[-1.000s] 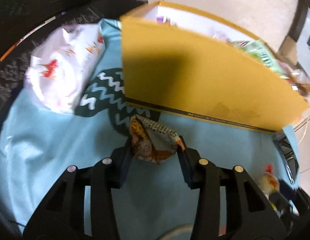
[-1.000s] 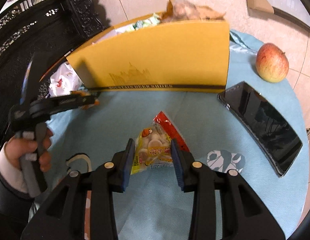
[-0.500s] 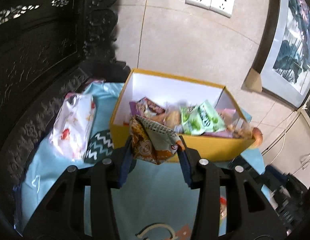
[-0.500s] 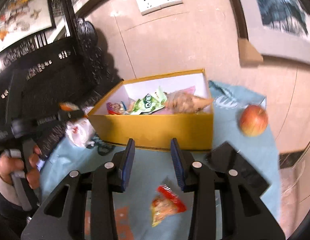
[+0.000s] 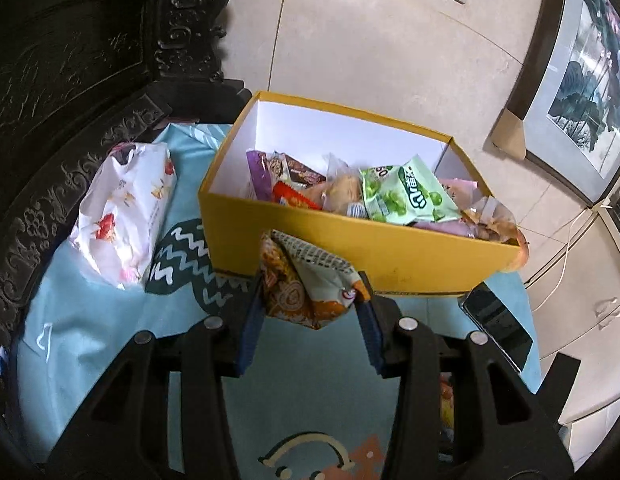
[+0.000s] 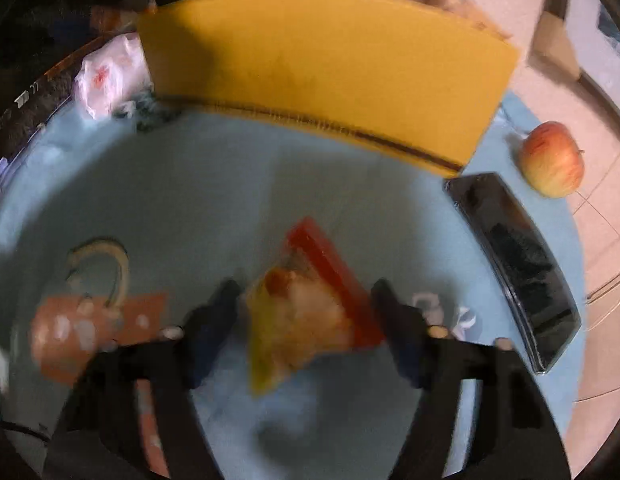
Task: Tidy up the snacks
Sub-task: 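Drop the orange snack into the box with left tool while right drops the yellow bag in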
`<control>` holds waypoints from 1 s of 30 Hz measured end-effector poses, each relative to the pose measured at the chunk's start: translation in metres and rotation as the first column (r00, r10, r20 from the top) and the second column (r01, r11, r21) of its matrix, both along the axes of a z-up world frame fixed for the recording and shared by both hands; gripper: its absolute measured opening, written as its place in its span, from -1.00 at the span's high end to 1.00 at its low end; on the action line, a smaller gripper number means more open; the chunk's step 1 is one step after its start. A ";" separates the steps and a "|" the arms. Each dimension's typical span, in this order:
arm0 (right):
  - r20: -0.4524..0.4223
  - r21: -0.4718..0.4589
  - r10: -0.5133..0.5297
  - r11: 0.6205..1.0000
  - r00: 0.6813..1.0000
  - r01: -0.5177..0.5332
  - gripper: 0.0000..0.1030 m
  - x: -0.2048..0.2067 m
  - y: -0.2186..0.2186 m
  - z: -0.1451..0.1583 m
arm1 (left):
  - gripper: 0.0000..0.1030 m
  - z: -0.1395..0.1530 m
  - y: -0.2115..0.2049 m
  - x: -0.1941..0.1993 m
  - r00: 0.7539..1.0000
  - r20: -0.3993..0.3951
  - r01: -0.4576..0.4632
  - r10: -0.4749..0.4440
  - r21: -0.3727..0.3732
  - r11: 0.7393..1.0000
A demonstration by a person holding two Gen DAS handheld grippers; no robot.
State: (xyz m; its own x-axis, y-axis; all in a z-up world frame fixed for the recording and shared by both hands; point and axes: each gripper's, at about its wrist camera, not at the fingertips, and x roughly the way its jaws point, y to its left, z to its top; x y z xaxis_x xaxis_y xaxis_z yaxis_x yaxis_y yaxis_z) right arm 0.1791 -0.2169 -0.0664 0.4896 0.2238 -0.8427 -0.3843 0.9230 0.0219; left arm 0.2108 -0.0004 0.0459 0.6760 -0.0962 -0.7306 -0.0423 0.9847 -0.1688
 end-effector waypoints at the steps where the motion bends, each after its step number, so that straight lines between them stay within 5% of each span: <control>1: 0.012 0.011 -0.004 1.000 1.000 0.004 0.15 -0.002 -0.002 0.005 | 0.14 -0.001 0.000 -0.001 1.000 -0.004 0.002 -0.002 0.003 1.000; 12: 0.158 0.243 -0.094 0.968 0.983 0.053 0.15 -0.007 -0.035 0.096 | 0.14 0.025 -0.003 -0.007 0.999 0.035 0.018 -0.018 0.007 1.000; 17: 0.316 0.282 -0.162 0.957 0.935 0.071 0.15 0.028 -0.032 0.149 | 0.14 0.053 -0.013 0.027 0.996 0.091 0.007 -0.009 0.022 1.000; 21: 0.445 0.218 -0.231 0.965 0.865 0.146 0.06 0.080 -0.005 0.154 | 0.10 0.048 -0.019 0.076 0.996 0.084 -0.022 0.019 0.036 0.999; 23: 0.421 0.152 -0.246 0.968 0.873 0.199 -0.30 0.108 0.003 0.140 | -0.49 0.040 -0.020 0.099 0.995 0.087 -0.060 0.055 0.060 0.996; 24: 0.400 0.114 -0.248 0.969 0.882 0.220 -0.41 0.116 0.006 0.134 | -0.96 0.036 -0.020 0.105 0.991 0.084 -0.108 0.101 0.089 0.990; 28: 0.442 0.130 -0.233 0.972 0.866 0.195 -0.42 0.092 -0.001 0.126 | -0.96 0.032 -0.017 0.090 0.986 0.132 -0.119 0.105 0.106 0.987; 30: 0.431 0.166 -0.243 0.968 0.869 0.188 -0.67 0.071 -0.010 0.125 | -0.96 0.030 -0.022 0.076 0.988 0.125 -0.109 0.089 0.162 0.981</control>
State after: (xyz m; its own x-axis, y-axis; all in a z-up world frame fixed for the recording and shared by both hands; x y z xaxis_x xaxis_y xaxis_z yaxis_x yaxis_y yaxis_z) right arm 0.2506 -0.2271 0.0584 0.8535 0.1507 -0.4989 -0.1701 0.9854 0.0067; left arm 0.2867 -0.0225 0.0759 0.7574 0.0929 -0.6463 -0.1307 0.9914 -0.0106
